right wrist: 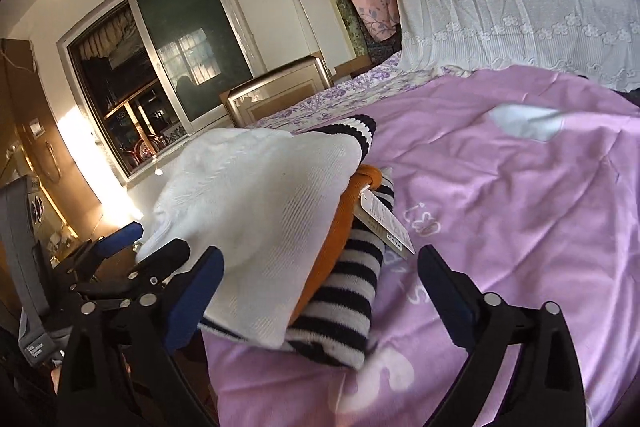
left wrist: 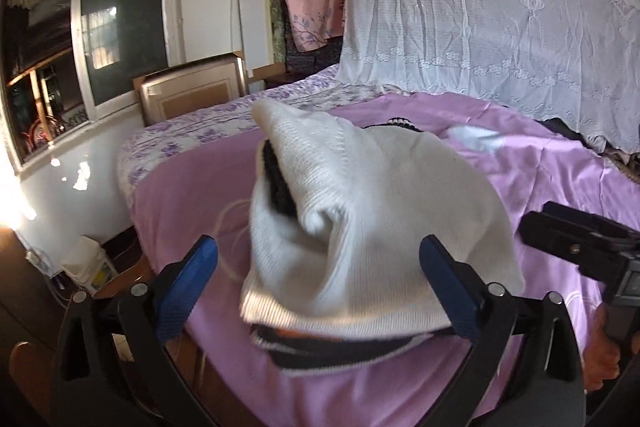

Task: Fold small clothes
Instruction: 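Lift the folded sweater with both tools and carry it to the clothes stack, then release the sweater onto the stack and withdraw both tools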

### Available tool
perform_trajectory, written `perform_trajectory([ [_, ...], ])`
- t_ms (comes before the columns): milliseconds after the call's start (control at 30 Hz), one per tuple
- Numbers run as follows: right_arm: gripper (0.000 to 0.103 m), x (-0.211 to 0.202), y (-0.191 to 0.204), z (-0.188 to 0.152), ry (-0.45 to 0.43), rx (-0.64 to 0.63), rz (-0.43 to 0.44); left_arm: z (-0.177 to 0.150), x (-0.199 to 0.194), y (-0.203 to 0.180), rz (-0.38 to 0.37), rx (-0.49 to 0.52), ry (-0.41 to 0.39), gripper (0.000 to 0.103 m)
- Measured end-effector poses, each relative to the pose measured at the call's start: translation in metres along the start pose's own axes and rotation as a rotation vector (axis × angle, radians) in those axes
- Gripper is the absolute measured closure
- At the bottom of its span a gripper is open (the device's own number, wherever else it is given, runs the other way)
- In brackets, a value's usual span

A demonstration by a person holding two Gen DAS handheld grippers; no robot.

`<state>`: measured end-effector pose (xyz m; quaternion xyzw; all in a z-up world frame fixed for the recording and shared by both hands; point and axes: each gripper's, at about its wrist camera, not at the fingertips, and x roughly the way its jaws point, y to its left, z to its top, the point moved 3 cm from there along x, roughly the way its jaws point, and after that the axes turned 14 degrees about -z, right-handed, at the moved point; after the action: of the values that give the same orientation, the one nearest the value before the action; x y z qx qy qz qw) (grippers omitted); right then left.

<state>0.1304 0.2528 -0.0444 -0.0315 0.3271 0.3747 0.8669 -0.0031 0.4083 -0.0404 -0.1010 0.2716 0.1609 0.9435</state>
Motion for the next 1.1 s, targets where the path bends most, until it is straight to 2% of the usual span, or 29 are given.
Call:
perform_trajectory([
  [167, 0.003, -0.036, 0.009, -0.002, -0.069, -0.084, -0.061, -0.009, -0.025, -0.001, 0.096, -0.026, 0.006, 0.004],
  [300, 0.003, -0.059, 0.018, -0.008, -0.108, -0.150, -0.015, -0.011, -0.039, -0.005, 0.068, -0.039, -0.001, 0.004],
  [433, 0.003, -0.069, 0.022, -0.011, -0.122, -0.186, -0.009, -0.011, -0.046, -0.014, 0.086, -0.021, 0.003, 0.004],
  [600, 0.003, -0.073, 0.015, -0.010, -0.128, -0.166, -0.010, -0.008, -0.045, -0.030, 0.194, 0.028, 0.049, 0.004],
  [733, 0.003, -0.070, 0.007, -0.009, -0.110, -0.127, -0.005, -0.008, -0.050, -0.030, 0.192, 0.002, 0.017, 0.004],
  [1033, 0.003, -0.067, 0.001, -0.010, -0.087, -0.091, 0.010, -0.013, -0.044, -0.016, 0.173, -0.052, 0.038, 0.004],
  [1100, 0.003, -0.068, 0.001, -0.010, -0.088, -0.090, 0.011, -0.012, -0.041, -0.015, 0.149, -0.059, 0.055, 0.004],
])
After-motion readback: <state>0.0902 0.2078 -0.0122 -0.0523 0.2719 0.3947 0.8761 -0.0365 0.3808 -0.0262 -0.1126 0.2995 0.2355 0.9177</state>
